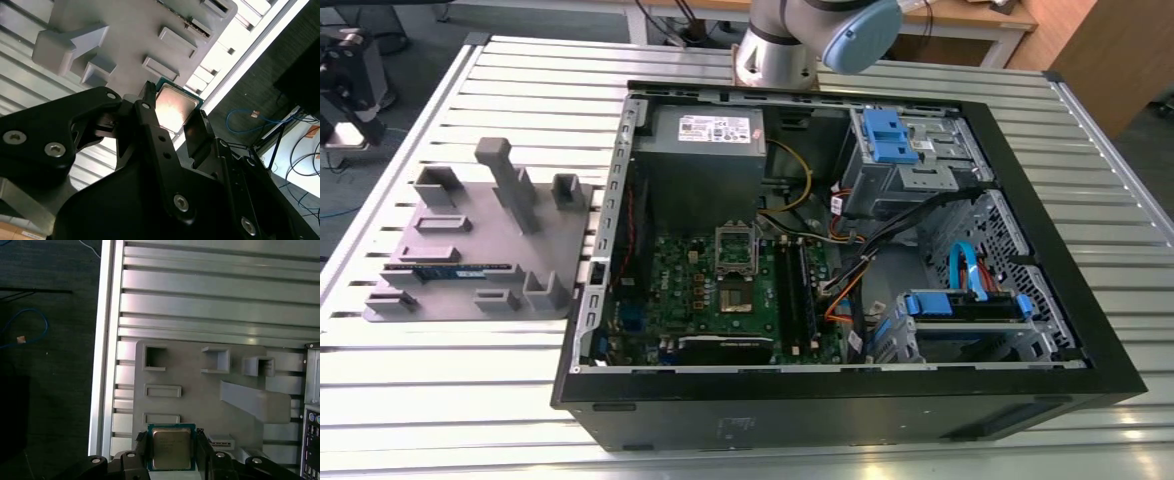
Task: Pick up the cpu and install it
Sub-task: 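Pick up the cpu and move it towards the insertion slot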
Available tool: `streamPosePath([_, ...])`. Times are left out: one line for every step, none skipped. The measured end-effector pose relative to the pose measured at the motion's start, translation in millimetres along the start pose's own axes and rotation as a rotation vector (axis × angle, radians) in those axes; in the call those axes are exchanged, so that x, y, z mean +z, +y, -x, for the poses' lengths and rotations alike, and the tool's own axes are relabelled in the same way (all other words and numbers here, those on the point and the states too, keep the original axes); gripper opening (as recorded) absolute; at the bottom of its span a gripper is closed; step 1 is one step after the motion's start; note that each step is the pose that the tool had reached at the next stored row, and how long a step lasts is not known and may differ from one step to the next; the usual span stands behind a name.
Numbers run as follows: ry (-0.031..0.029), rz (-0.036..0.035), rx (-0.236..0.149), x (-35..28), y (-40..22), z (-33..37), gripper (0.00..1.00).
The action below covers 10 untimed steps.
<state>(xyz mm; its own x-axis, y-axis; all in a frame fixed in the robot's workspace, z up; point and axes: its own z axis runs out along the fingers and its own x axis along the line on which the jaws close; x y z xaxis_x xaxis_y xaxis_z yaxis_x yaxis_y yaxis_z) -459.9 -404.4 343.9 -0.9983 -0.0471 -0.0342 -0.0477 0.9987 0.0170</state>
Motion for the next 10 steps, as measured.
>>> streamPosePath([0.0,0.0,0.0,-2.0,0.0,0.1,0.47])
streamPosePath([0.0,0.0,0.0,-3.9,0.1,0.1,0.47])
streamPosePath([0.0001,0.0,0.0,-5.8,0.1,0.2,0.47])
streamPosePath([0.0001,0.0,0.0,-7.4,0.1,0.2,0.47])
streamPosePath([0.0001,0.0,0.0,-8.9,0.2,0.3,0.47])
streamPosePath([0.0001,0.0,0.0,-10.5,0.2,0.3,0.47])
streamPosePath([0.0,0.0,0.0,-12.0,0.2,0.4,0.47])
streamPosePath([0.0,0.0,0.0,-12.8,0.2,0.4,0.47])
streamPosePath([-0.0001,0.0001,0.0,-12.8,0.2,0.4,0.47])
streamPosePath([-0.0002,0.0001,0.0,-12.8,0.2,0.4,0.47])
